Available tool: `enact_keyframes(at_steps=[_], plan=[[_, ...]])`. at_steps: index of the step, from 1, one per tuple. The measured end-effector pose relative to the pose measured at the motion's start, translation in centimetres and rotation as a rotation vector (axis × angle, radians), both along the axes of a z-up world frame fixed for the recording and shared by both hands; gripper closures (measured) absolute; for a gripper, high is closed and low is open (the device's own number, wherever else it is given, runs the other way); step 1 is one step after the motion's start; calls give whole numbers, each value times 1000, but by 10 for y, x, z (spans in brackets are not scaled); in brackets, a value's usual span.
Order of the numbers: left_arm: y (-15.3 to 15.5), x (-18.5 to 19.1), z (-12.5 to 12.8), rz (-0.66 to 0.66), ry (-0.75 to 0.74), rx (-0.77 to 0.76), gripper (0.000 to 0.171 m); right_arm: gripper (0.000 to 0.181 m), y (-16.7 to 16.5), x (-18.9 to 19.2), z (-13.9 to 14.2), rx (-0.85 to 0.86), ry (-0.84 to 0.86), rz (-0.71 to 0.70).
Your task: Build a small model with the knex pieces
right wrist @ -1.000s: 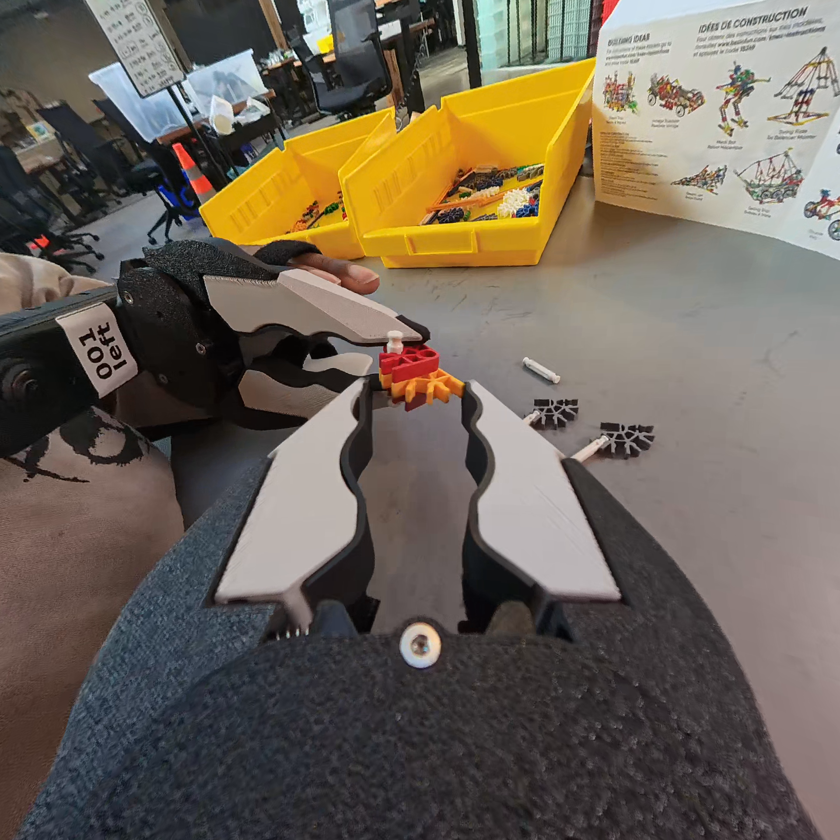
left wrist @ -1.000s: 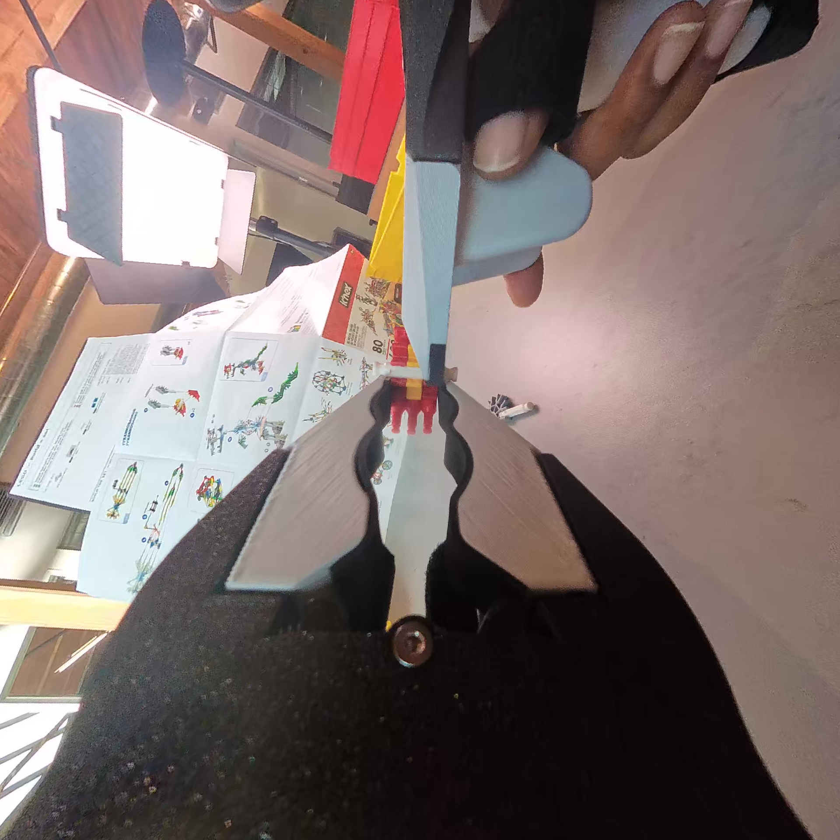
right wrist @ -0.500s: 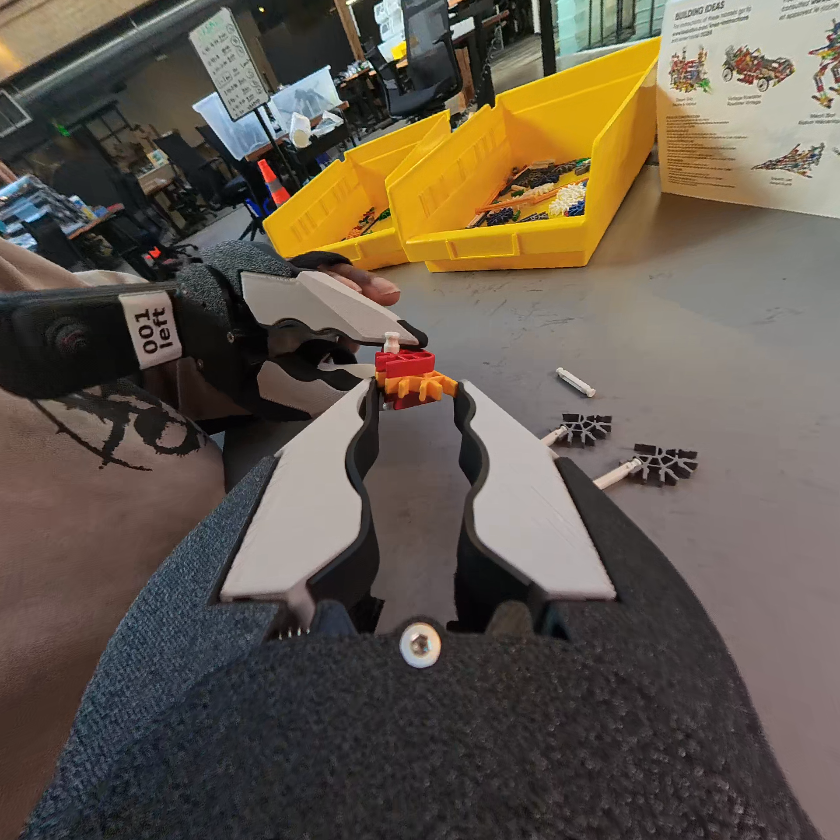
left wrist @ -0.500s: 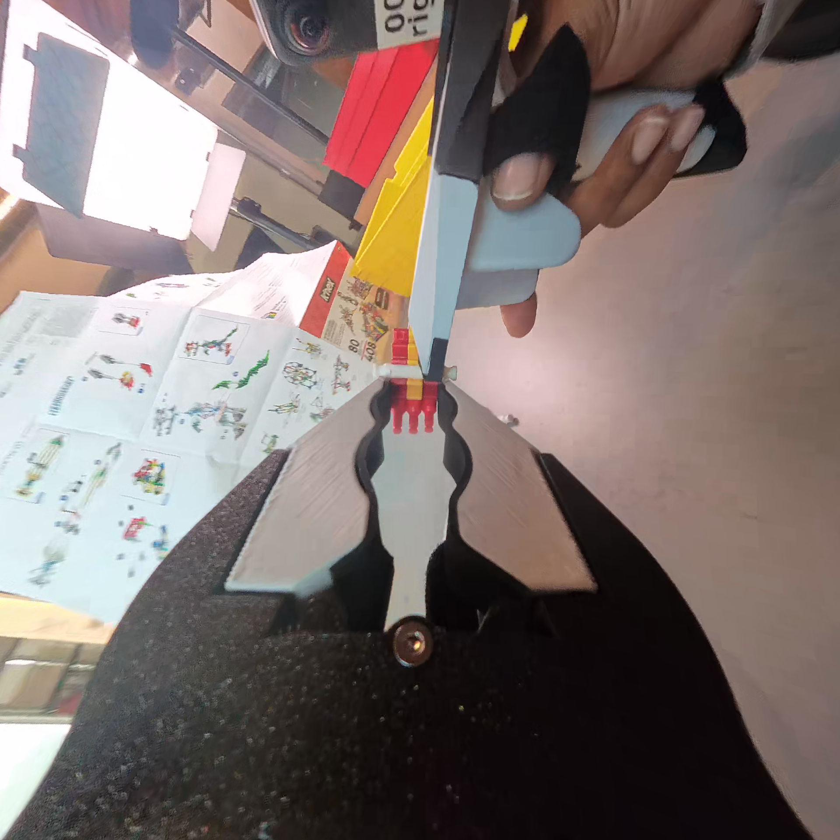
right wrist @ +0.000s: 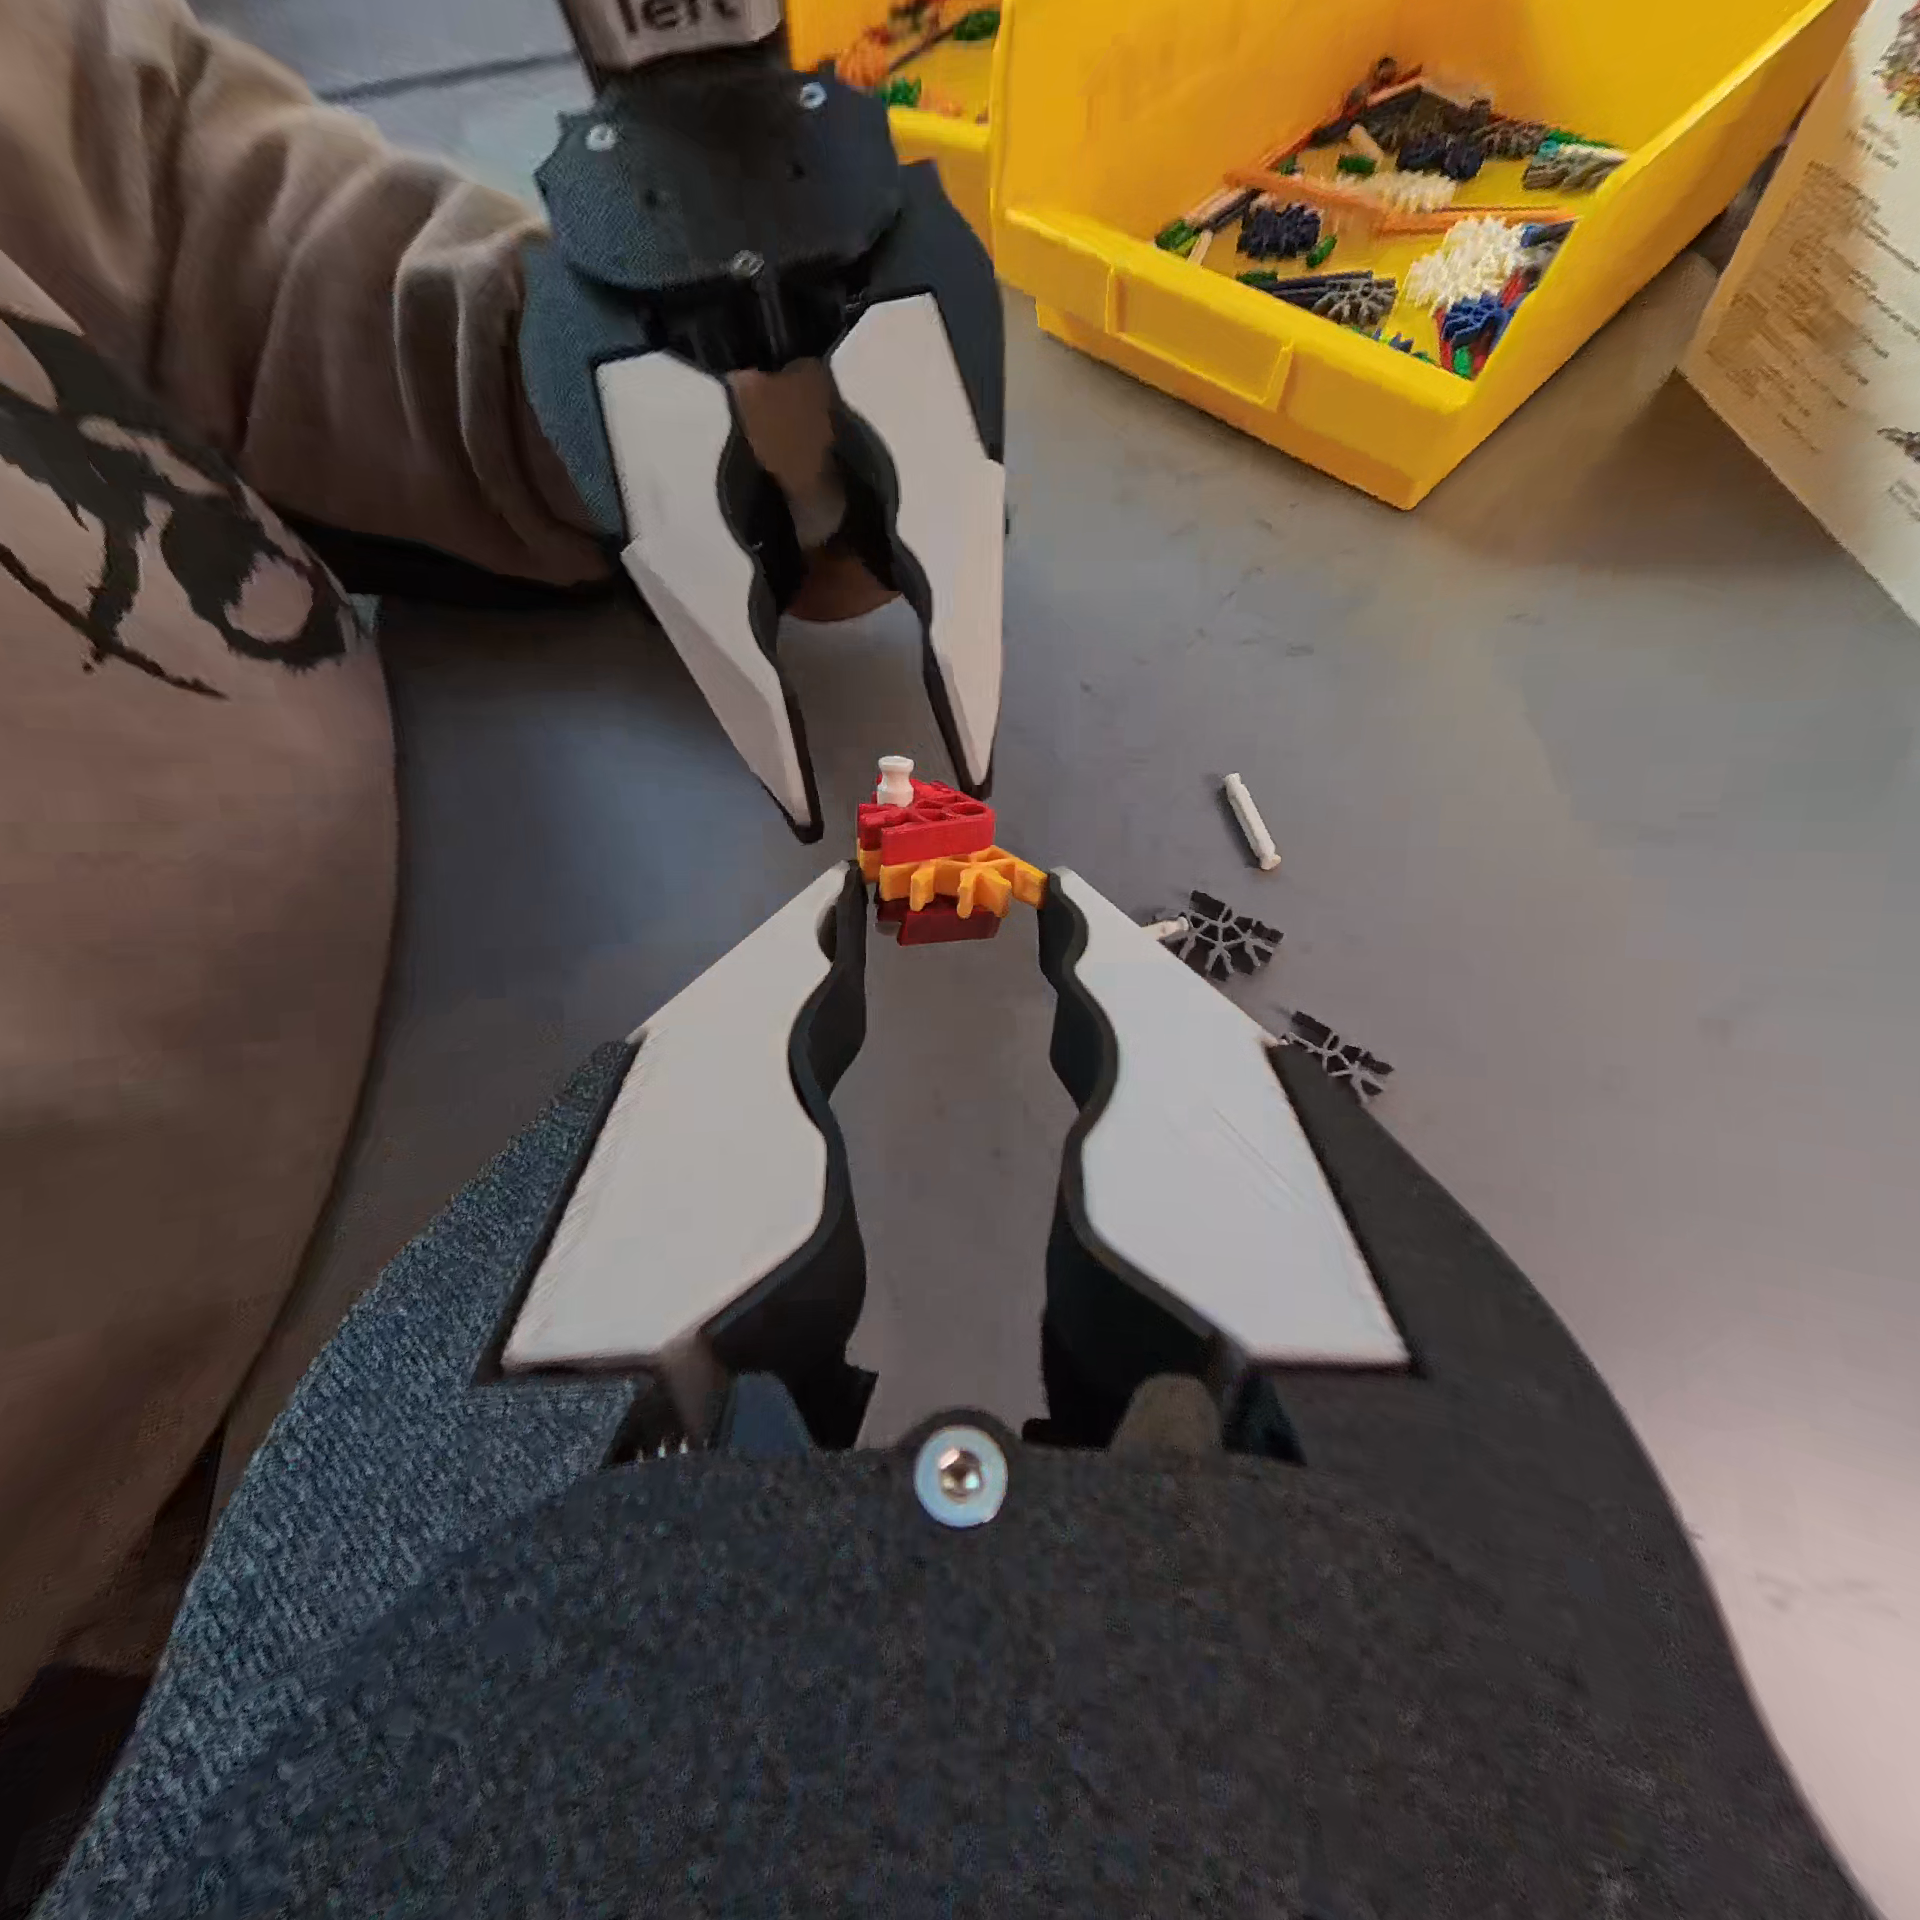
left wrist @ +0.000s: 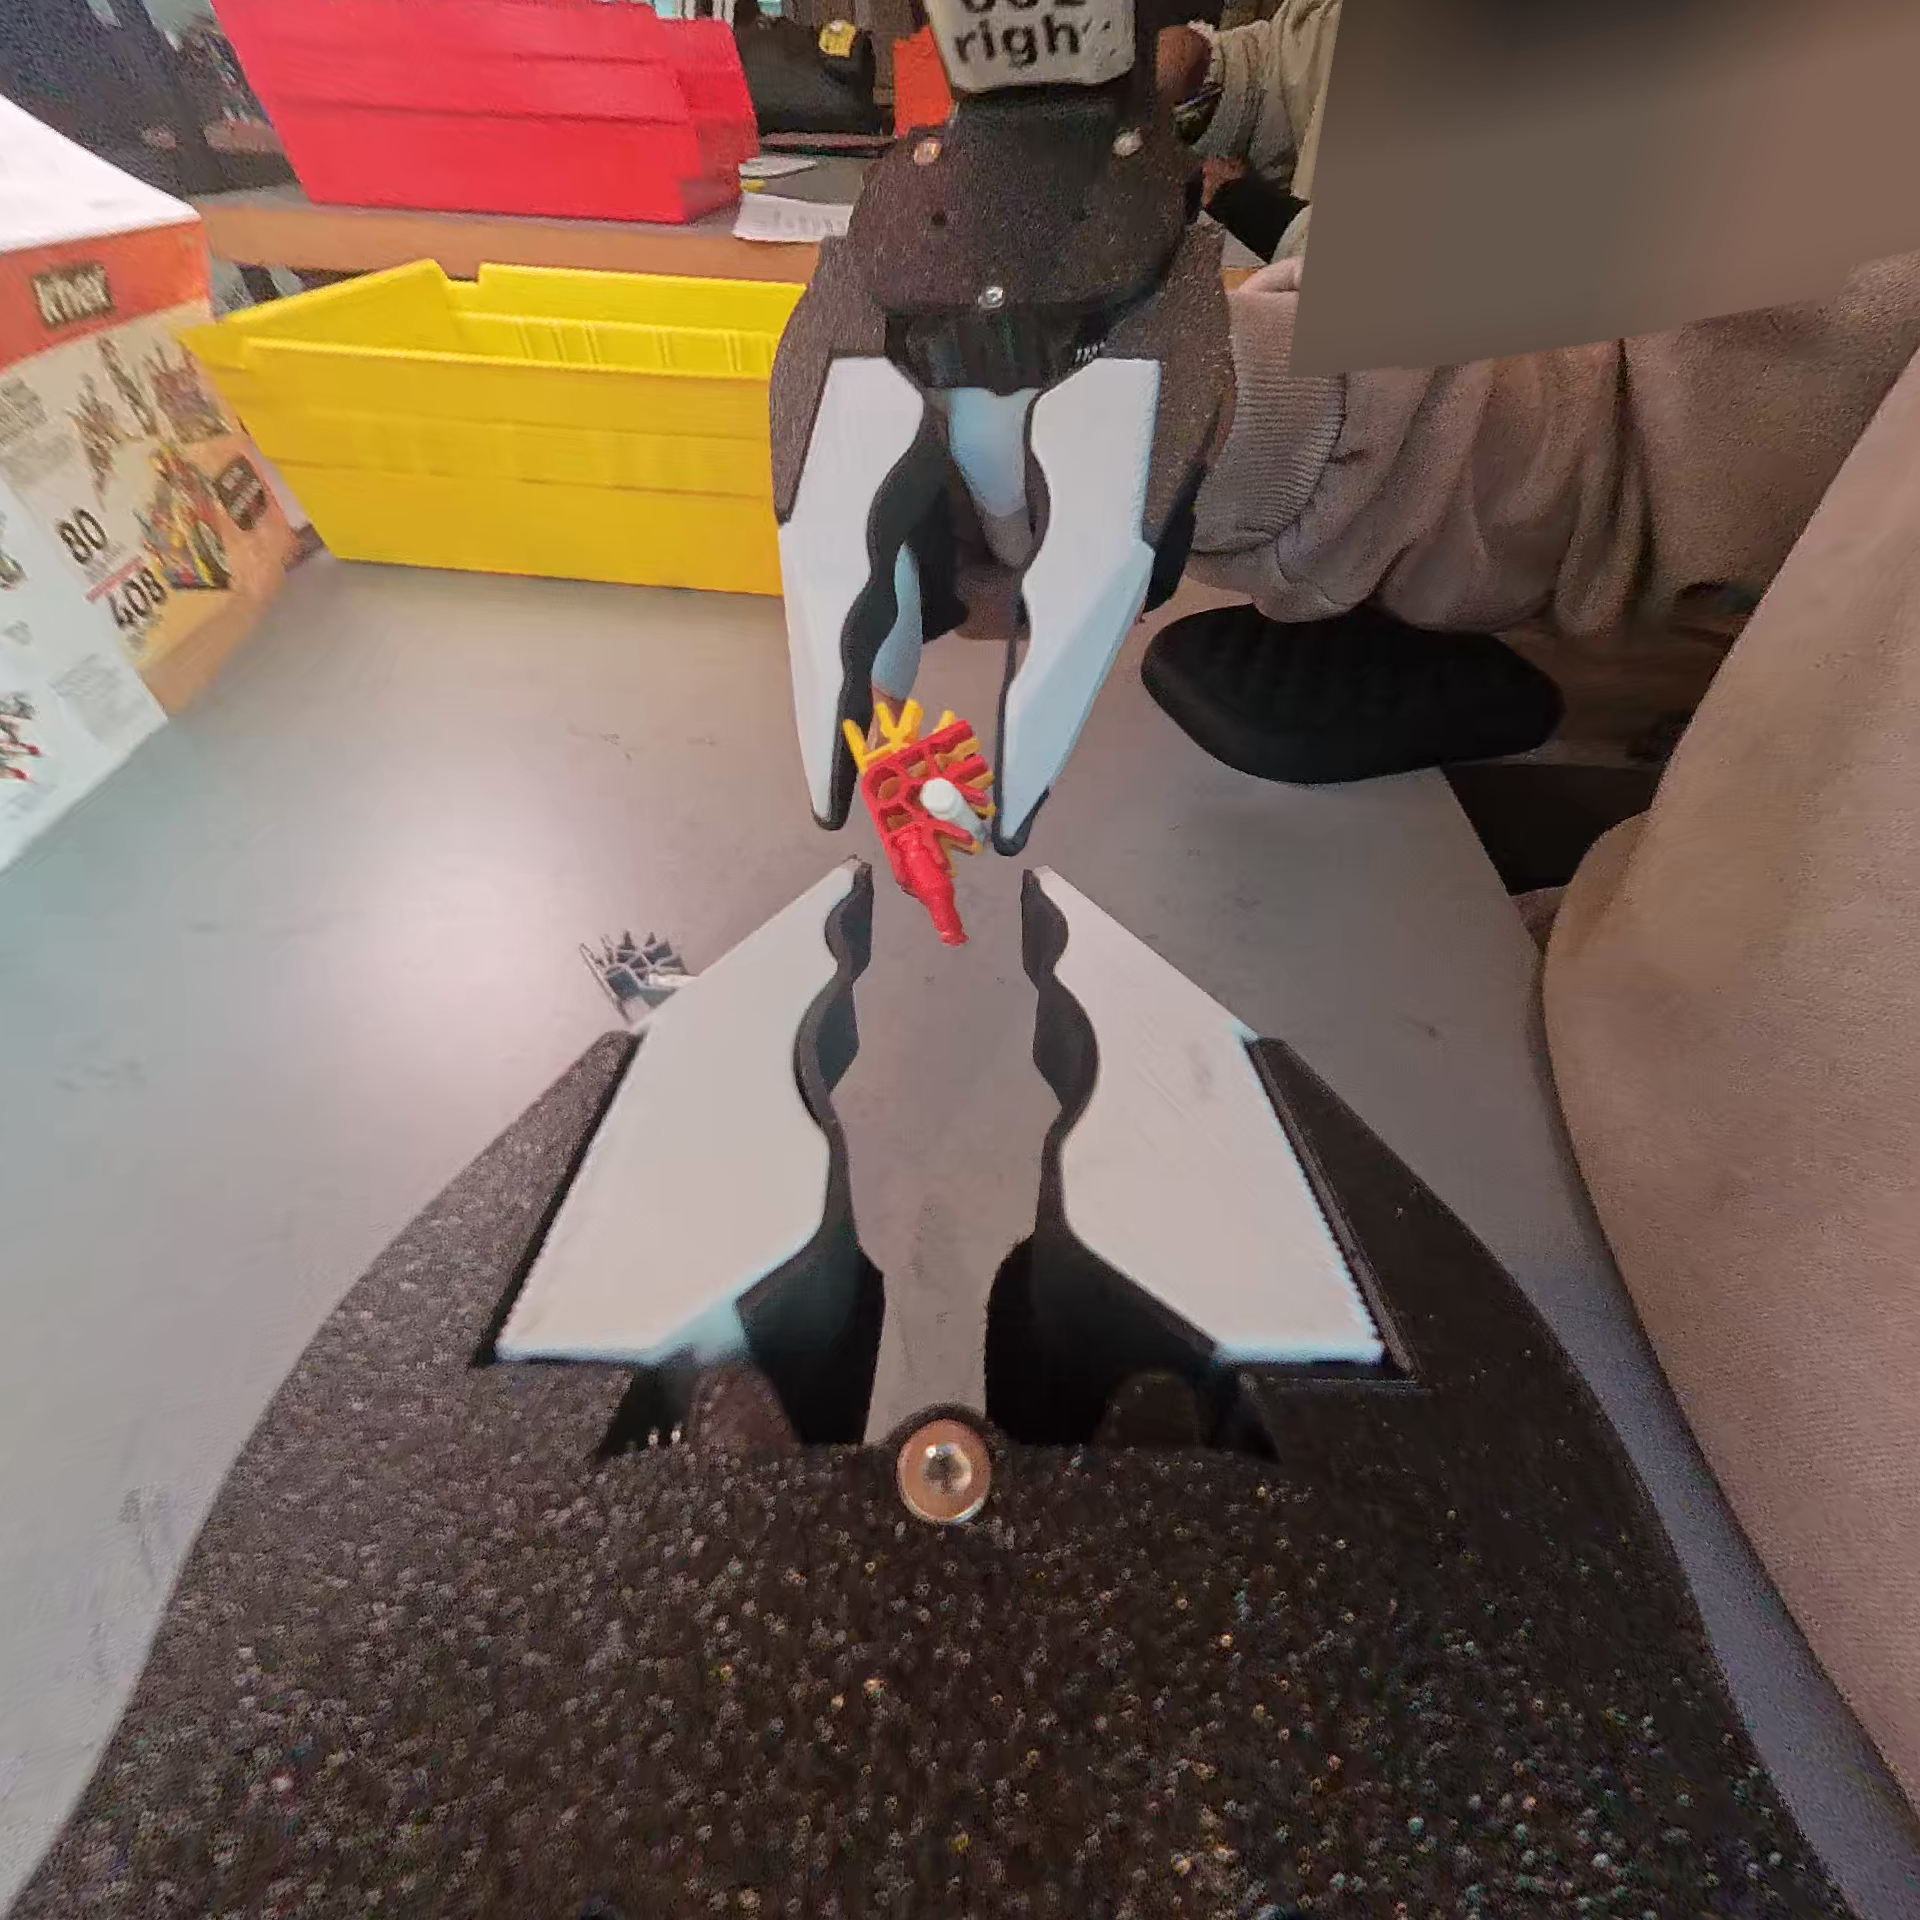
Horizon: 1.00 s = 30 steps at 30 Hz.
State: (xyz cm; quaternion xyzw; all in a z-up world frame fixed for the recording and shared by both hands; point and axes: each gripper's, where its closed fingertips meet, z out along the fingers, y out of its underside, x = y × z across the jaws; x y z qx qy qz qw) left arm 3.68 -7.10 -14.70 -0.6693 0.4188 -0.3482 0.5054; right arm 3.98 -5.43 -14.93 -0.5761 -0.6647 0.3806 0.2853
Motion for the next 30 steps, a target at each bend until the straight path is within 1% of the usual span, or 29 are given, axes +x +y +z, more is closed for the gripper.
enact_keyframes(at_steps=[2, 3, 4, 6, 8, 12, 14, 17, 19, 22, 24, 27, 30], plan=[[1, -1, -7, -12, 0, -63, 143, 151, -7, -2, -4, 91, -61, 46], [-2, 1, -10, -38, 4, -85, 144, 151, -9, -2, -9, 146, -101, 68], [-6, 3, -14, -62, 17, -102, 148, 150, -11, -3, -13, 194, -134, 88], [-8, 5, -21, -72, 53, -99, 154, 151, -13, -4, -19, 270, -185, 114], [-7, 4, -20, -65, 52, -83, 154, 151, -11, -5, -19, 308, -196, 127], [-3, 0, -1, -56, -81, -82, 155, 150, -8, -10, -2, 302, -122, 122], [-2, -5, 13, -55, -172, -68, 155, 151, -7, -14, 11, 310, -48, 114], [-1, -14, 39, -59, -339, -59, 155, 148, -4, -22, 37, 269, 93, 49], [-2, -19, 51, -60, -417, -54, 155, 146, -2, -26, 51, 243, 176, 8], [-4, -22, 61, -75, -484, -52, 155, 143, -3, -28, 63, 264, 243, -25], [-7, -23, 66, -91, -524, -60, 156, 147, -6, -29, 68, 302, 270, -29], [-9, -23, 71, -107, -560, -75, 155, 156, -15, -32, 69, 313, 272, -12], [-9, -24, 72, -107, -573, -88, 155, 157, -15, -33, 72, 355, 279, -28]])
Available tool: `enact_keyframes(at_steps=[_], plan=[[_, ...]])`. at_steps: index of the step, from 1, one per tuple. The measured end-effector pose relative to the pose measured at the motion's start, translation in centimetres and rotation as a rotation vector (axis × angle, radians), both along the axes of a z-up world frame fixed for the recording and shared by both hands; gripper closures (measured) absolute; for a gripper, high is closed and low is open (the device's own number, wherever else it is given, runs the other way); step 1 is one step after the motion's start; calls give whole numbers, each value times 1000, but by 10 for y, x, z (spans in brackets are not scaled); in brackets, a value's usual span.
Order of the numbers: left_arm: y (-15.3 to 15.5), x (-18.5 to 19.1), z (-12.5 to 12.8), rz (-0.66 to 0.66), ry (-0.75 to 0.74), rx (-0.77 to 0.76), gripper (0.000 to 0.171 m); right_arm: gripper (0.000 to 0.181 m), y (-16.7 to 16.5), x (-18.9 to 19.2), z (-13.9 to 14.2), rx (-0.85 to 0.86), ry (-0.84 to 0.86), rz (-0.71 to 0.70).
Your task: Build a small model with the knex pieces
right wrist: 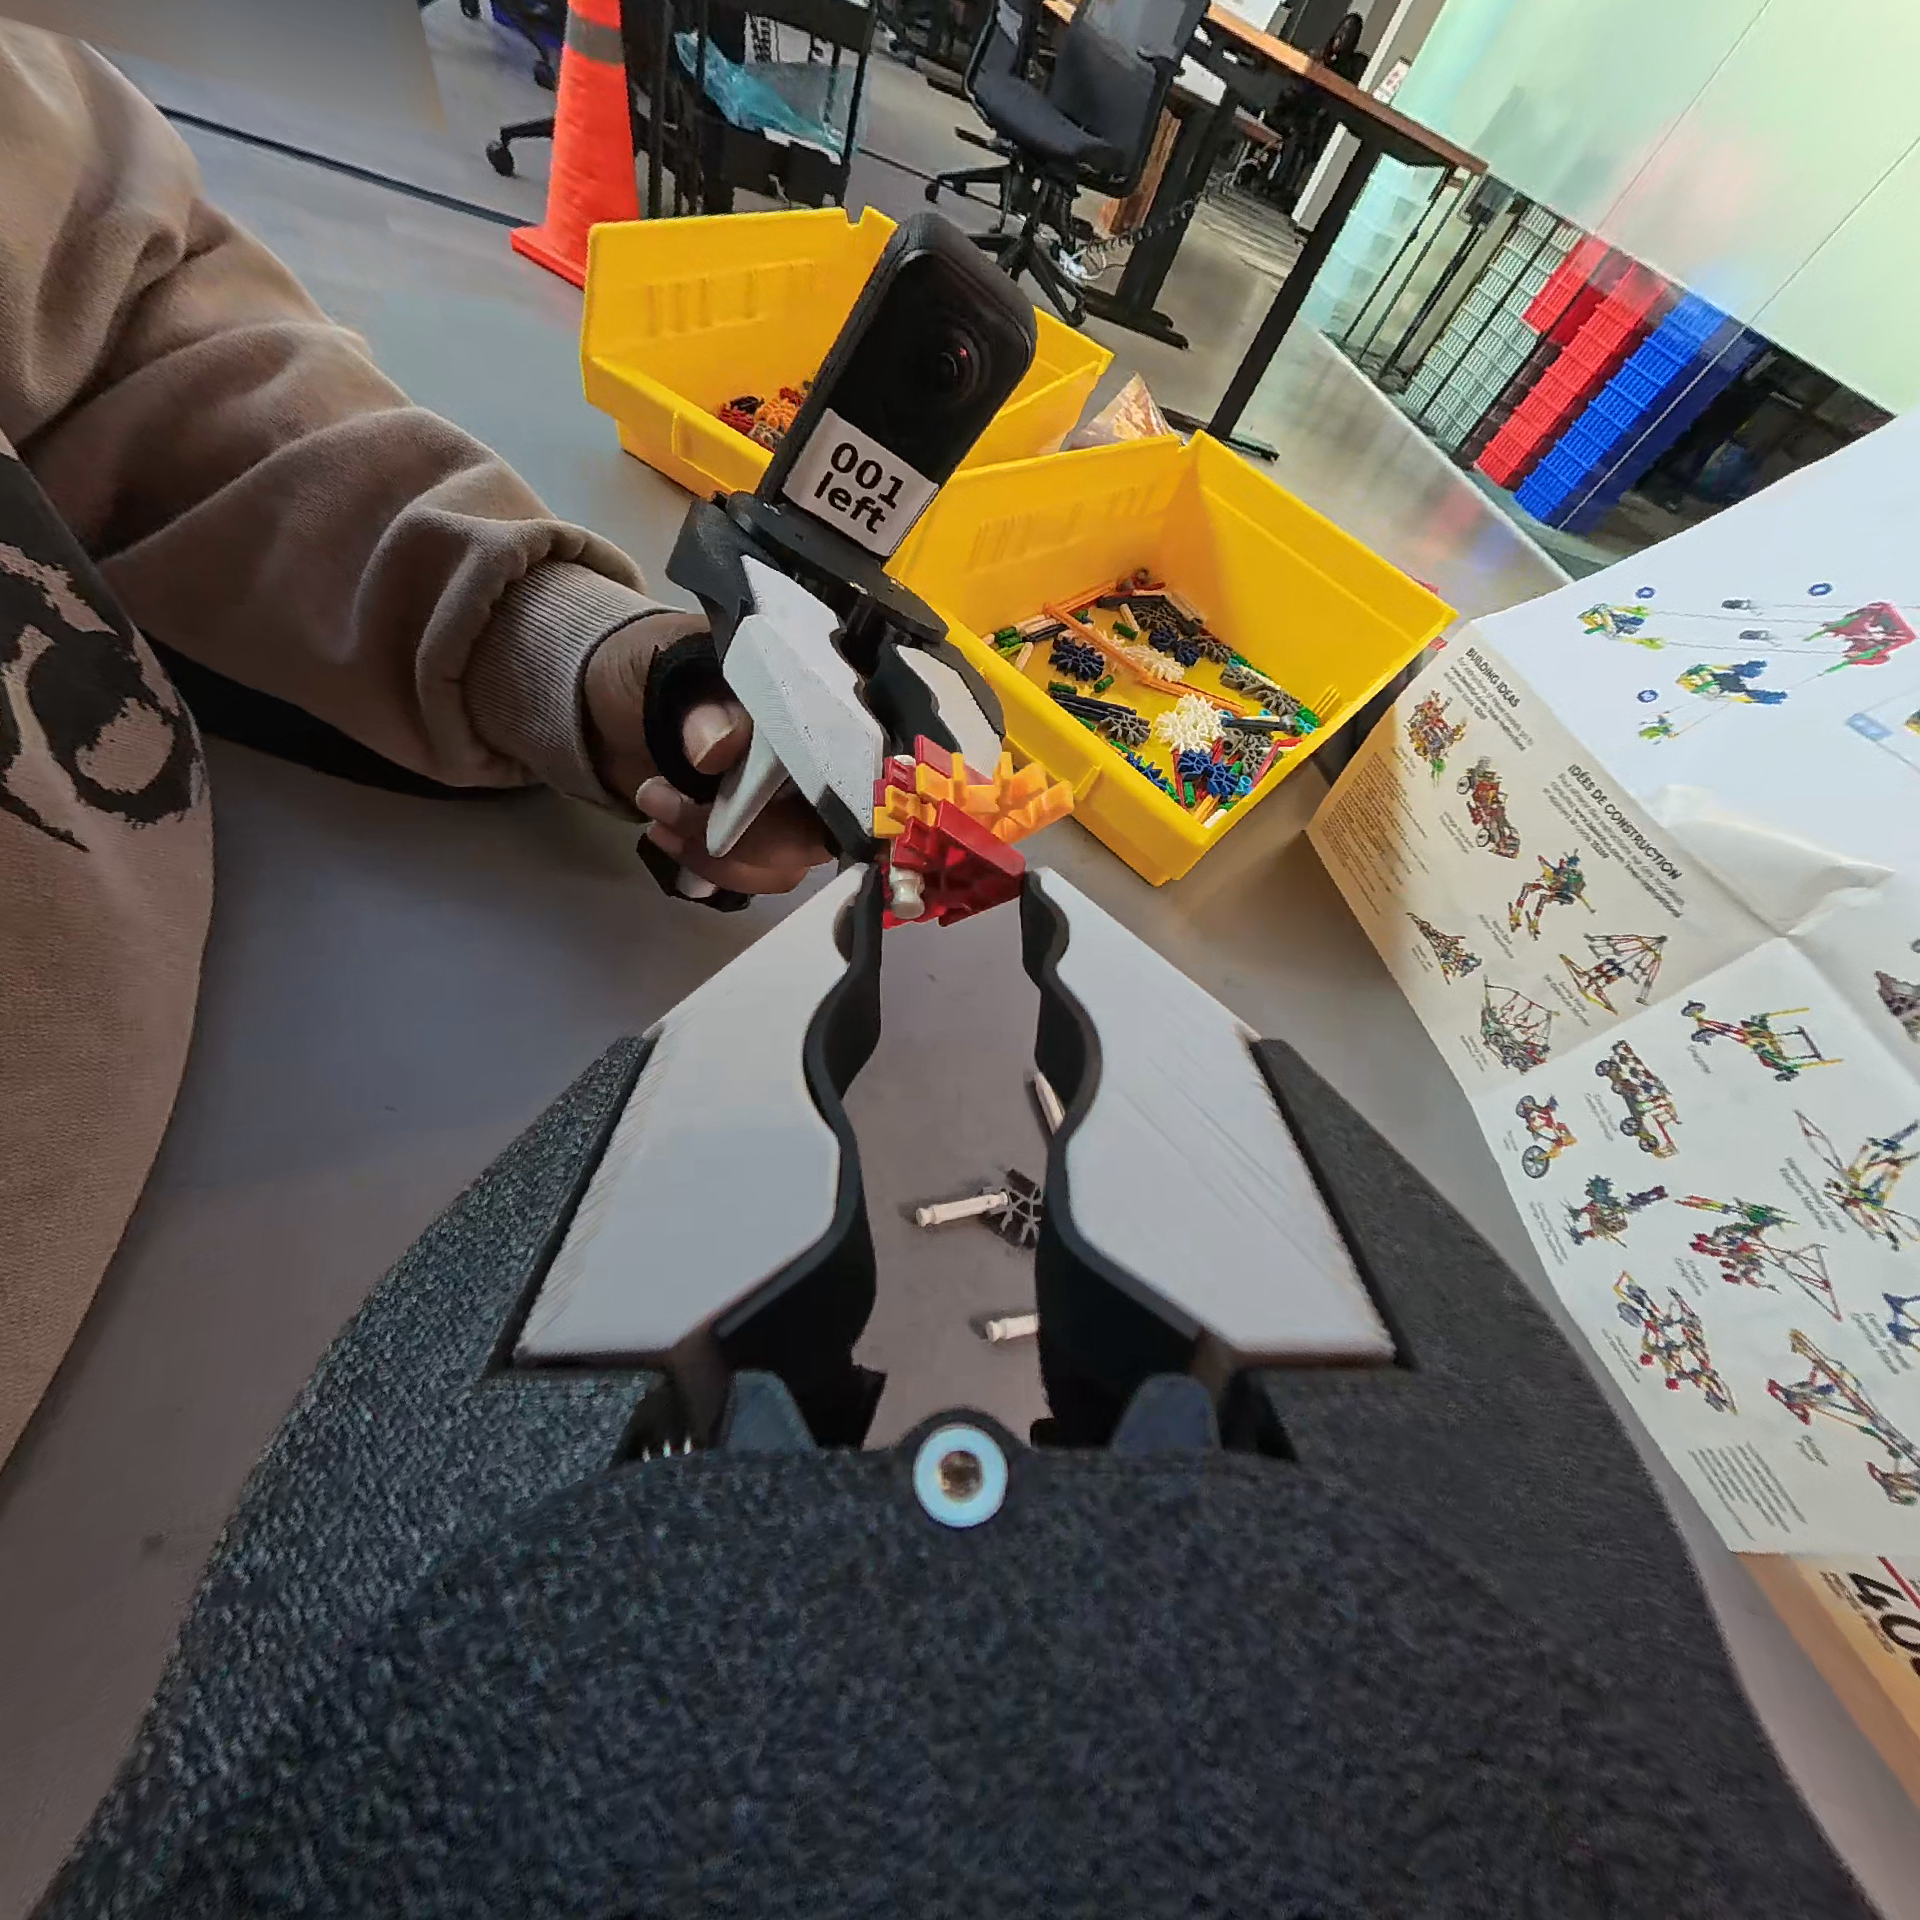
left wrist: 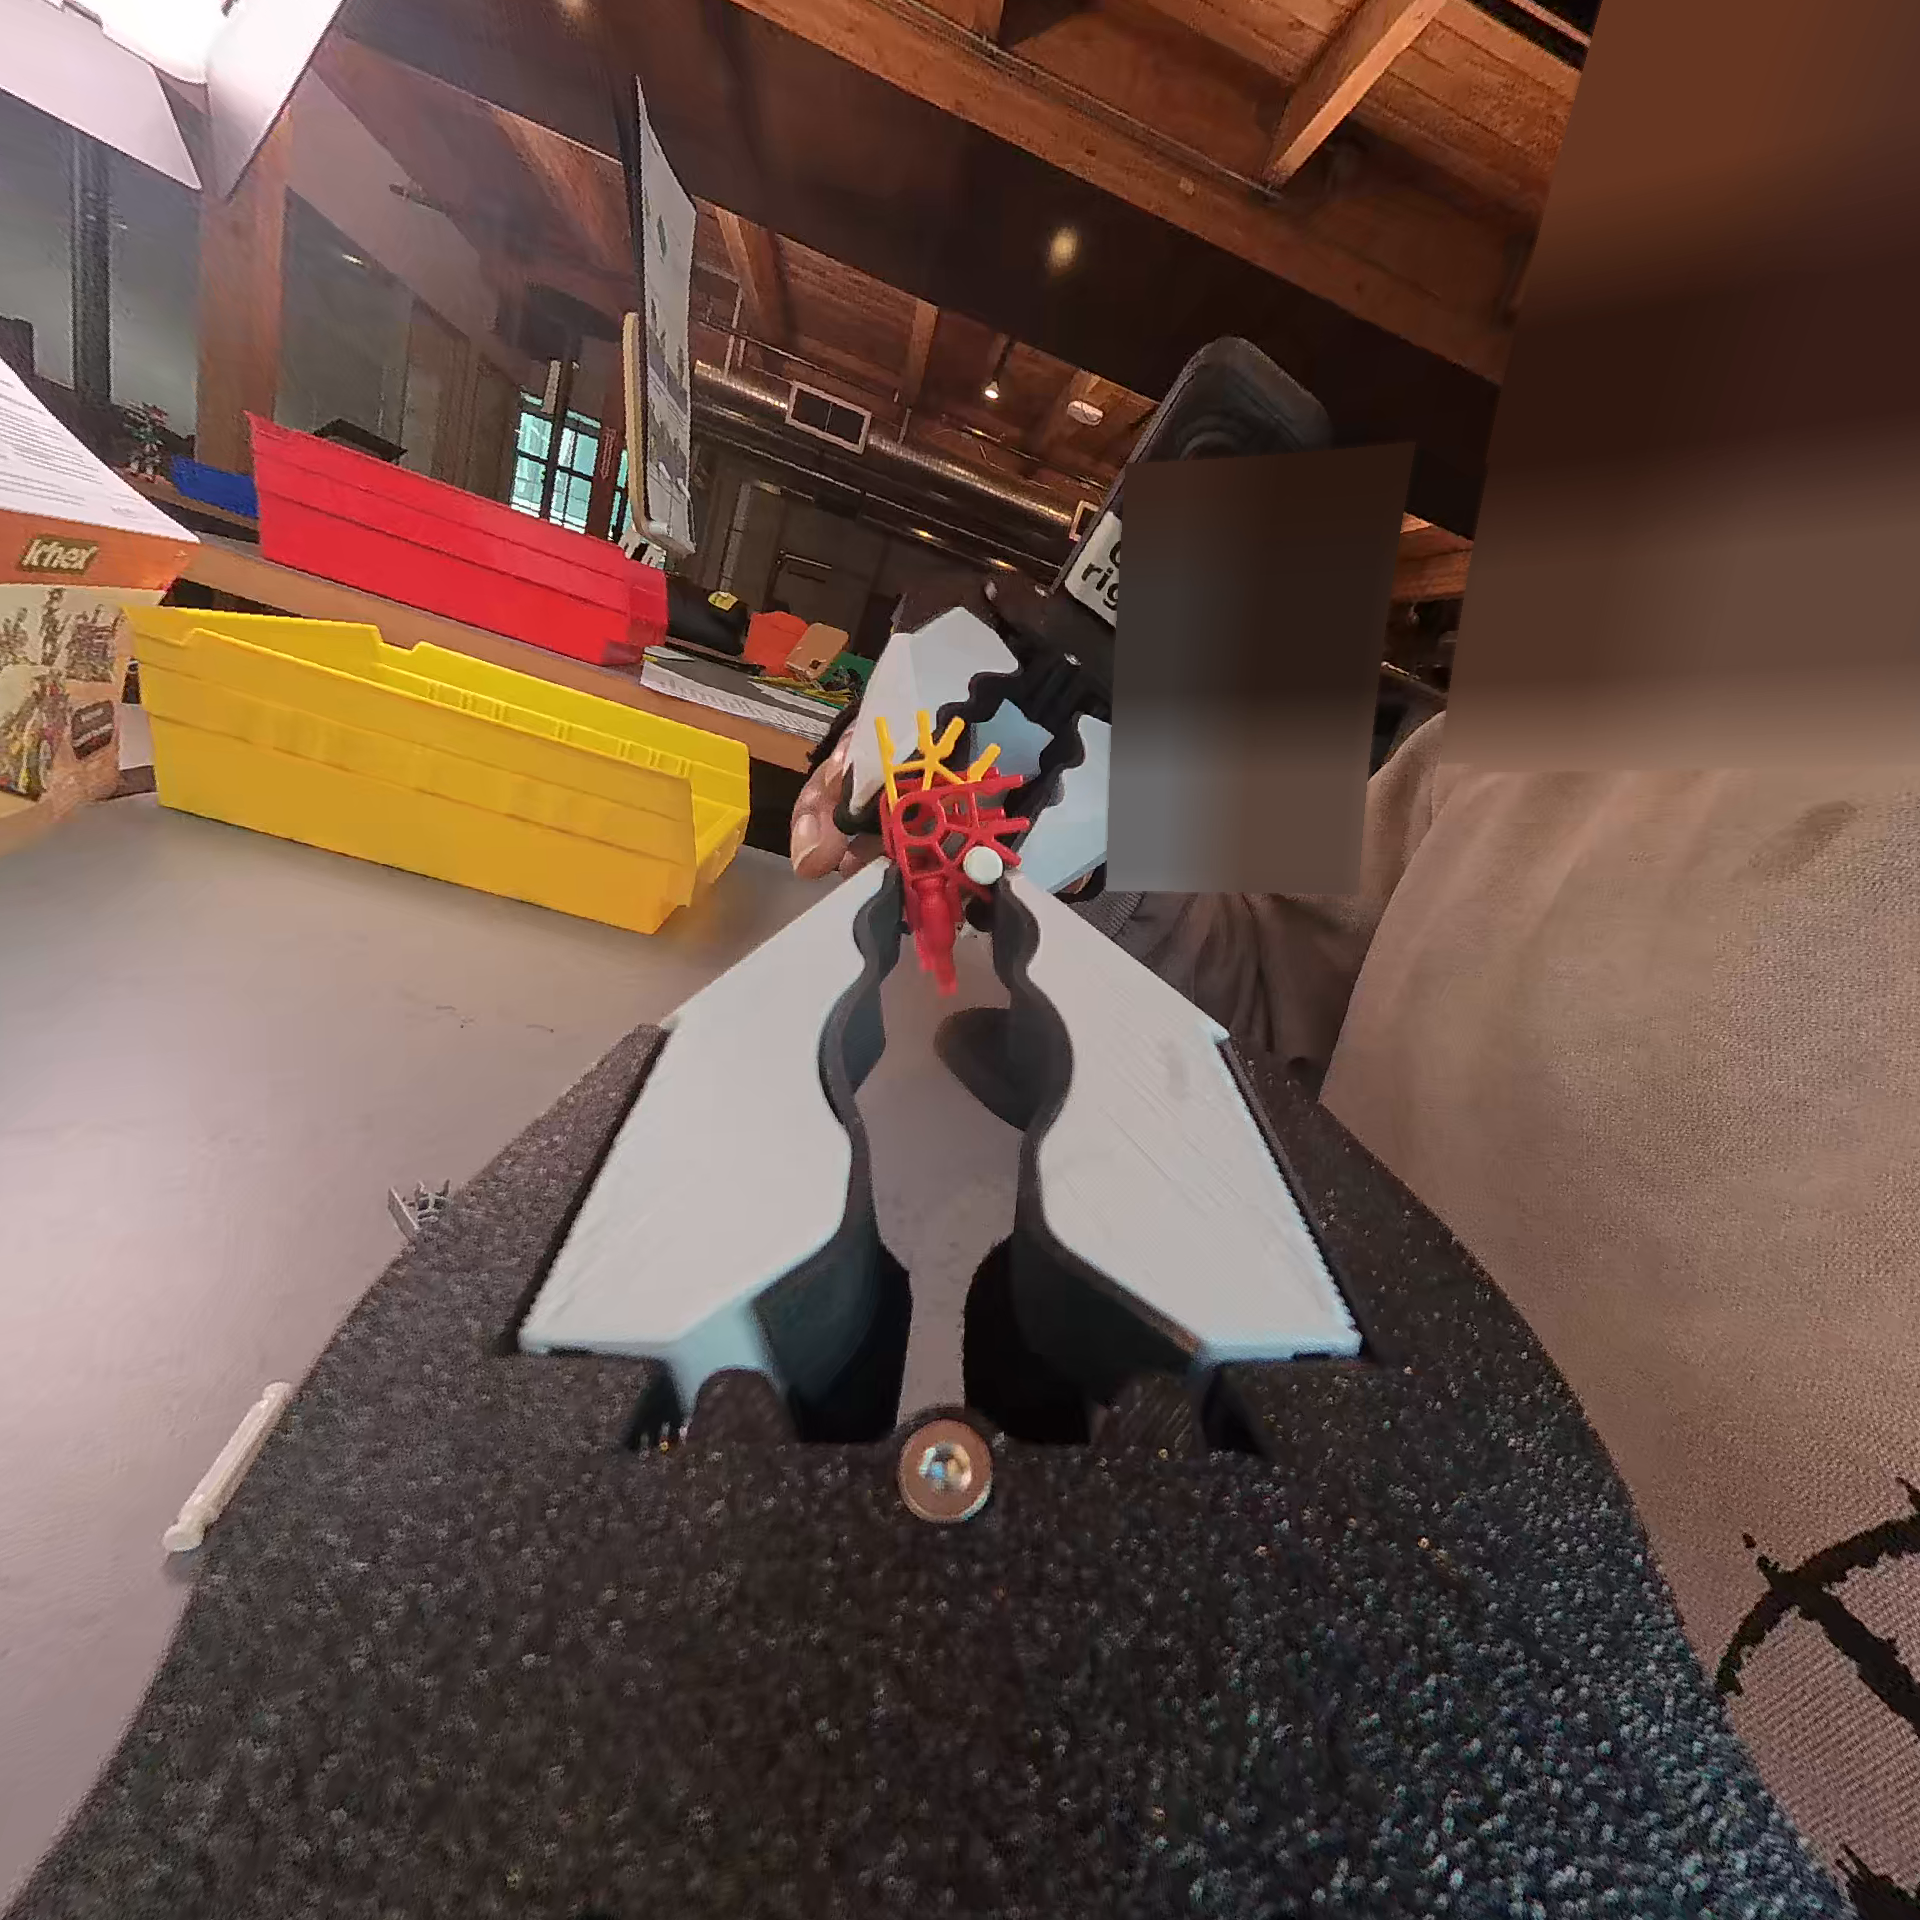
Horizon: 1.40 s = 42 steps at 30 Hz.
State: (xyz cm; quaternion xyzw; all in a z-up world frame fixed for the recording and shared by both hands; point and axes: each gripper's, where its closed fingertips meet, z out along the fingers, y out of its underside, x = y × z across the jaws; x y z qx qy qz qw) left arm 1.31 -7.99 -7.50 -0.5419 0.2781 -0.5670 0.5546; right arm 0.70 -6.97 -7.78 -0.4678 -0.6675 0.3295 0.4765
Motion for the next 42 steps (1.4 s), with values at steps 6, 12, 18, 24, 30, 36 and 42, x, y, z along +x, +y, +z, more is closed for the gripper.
enact_keyframes(at_steps=[6, 12, 18, 24, 30, 36, 42], plan=[[0, 3, -3, -33, 9, -66, 156, 159, -1, 3, -1, 28, -26, 3], [5, 5, -13, -30, 111, -125, 153, 160, 5, 6, -8, 25, -70, -18], [8, 2, -19, -22, 170, -140, 151, 160, 10, 4, -16, 40, -106, -12], [5, 2, -19, -48, 187, -146, 148, 160, 8, 2, -18, 57, -124, 9], [10, -1, -21, -27, 160, -187, 156, 159, 9, 1, -20, 96, -128, 1], [15, -2, -19, -4, 104, -217, 156, 158, 14, -3, -17, 100, -92, -40], [20, -2, -17, -24, -38, -325, 156, 152, 20, -8, -18, 129, -40, -115]])
